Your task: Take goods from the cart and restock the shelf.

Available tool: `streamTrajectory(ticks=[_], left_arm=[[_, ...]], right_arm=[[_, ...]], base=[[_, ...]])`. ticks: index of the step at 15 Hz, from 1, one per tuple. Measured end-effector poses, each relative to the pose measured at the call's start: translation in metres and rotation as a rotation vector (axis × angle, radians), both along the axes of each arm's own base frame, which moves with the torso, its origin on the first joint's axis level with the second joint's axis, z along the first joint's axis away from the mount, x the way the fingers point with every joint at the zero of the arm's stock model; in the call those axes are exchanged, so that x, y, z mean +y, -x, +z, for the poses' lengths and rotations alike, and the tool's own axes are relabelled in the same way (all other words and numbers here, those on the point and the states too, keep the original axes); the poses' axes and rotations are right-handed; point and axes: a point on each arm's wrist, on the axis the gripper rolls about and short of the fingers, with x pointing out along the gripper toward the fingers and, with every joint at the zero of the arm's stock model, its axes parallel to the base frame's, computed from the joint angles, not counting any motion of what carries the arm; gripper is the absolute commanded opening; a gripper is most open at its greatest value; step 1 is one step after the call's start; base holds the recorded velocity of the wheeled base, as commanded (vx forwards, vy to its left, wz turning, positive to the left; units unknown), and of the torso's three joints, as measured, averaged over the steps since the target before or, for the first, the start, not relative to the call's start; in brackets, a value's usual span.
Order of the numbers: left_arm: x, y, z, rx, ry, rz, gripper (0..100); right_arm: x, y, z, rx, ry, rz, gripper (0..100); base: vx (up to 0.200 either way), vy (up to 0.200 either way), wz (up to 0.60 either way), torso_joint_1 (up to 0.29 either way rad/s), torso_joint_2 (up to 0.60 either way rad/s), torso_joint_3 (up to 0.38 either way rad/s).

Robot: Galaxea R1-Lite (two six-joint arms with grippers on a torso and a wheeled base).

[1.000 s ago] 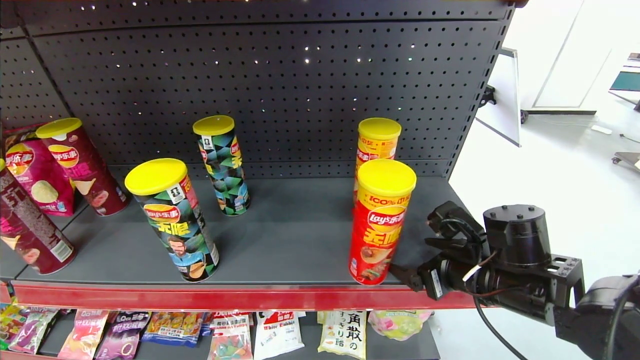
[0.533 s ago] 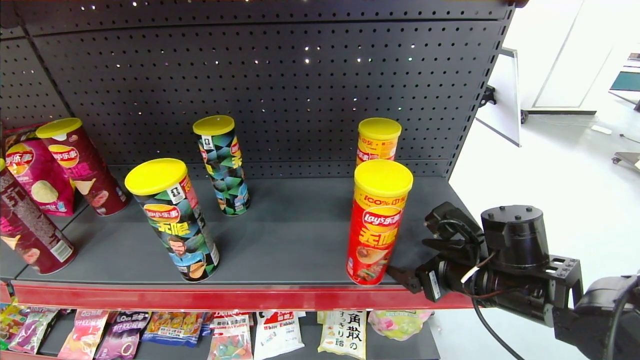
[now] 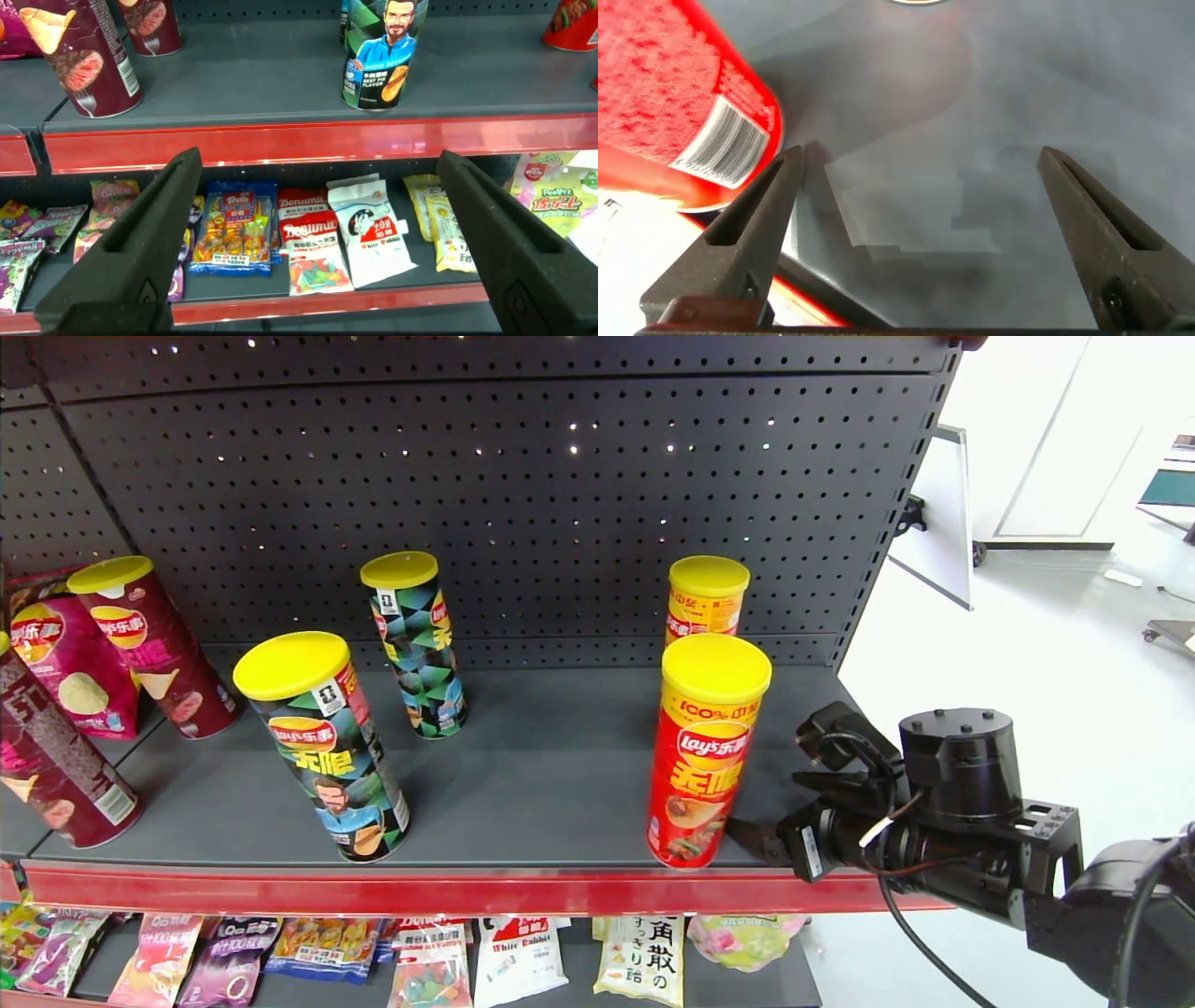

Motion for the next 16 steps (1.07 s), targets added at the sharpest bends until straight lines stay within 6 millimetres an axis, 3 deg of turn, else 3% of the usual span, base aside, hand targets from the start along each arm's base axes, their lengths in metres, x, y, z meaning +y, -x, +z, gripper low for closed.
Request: streamTrajectory(ticks=[7, 16], left_arm=[[0.0, 0.0, 0.0, 0.0, 0.0, 0.0, 100], [0.0, 0.0, 0.0, 0.0, 0.0, 0.0, 100]], right_arm=[[-0.003, 0.001, -0.002, 0.006, 0.011, -0.003, 100], [0.008, 0.005, -0.001, 0.001, 0.007, 0.038, 100]], base=[[0.0, 0.0, 0.0, 0.0, 0.0, 0.0], [0.0, 0.0, 0.0, 0.0, 0.0, 0.0]])
